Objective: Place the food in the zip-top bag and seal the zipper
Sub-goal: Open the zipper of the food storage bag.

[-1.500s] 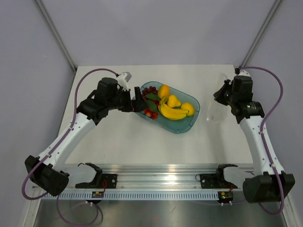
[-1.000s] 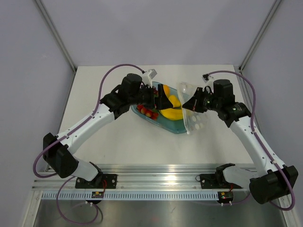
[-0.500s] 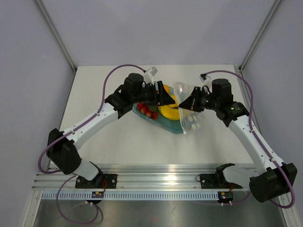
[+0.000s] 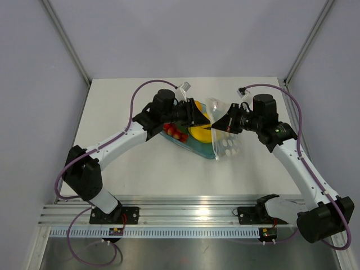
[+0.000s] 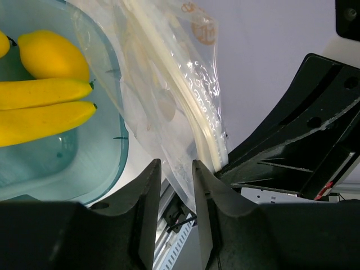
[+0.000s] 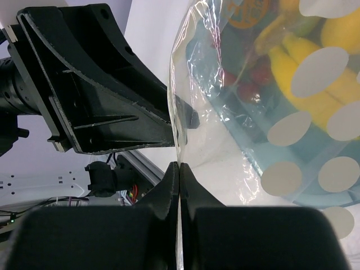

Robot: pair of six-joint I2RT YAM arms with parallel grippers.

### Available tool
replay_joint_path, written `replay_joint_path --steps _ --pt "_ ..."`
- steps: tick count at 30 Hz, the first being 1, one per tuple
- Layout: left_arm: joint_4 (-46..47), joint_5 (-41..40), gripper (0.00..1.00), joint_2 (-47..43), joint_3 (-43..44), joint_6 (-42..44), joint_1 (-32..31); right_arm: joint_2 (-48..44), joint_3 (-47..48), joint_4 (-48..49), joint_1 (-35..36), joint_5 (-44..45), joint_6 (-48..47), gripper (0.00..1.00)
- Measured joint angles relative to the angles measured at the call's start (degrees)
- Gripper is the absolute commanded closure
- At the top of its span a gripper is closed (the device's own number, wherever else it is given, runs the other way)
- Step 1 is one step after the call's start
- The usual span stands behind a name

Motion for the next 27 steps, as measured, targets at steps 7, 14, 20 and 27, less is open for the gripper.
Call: replay_joint_path --steps 7,14,20,27 --pt "3.4 1.3 0.7 0.0 -1.7 -1.4 0.0 0.0 -0.2 0.0 0.0 -0.4 0.0 1.0" --pt "5.0 2.2 0.68 0.0 -2.2 -2.6 0.1 0.0 -0.4 0.0 0.0 -0.7 0.2 1.0" --pt "6.5 3.1 0.74 1.0 -2.2 -4.1 0.2 0.0 -0.4 0.0 0.0 -0.8 0.2 1.0" --pt "8.1 4.6 1.0 3.4 -1.7 -5.8 0.2 0.0 -0.4 -0.2 0.0 -0.8 0.0 1.0"
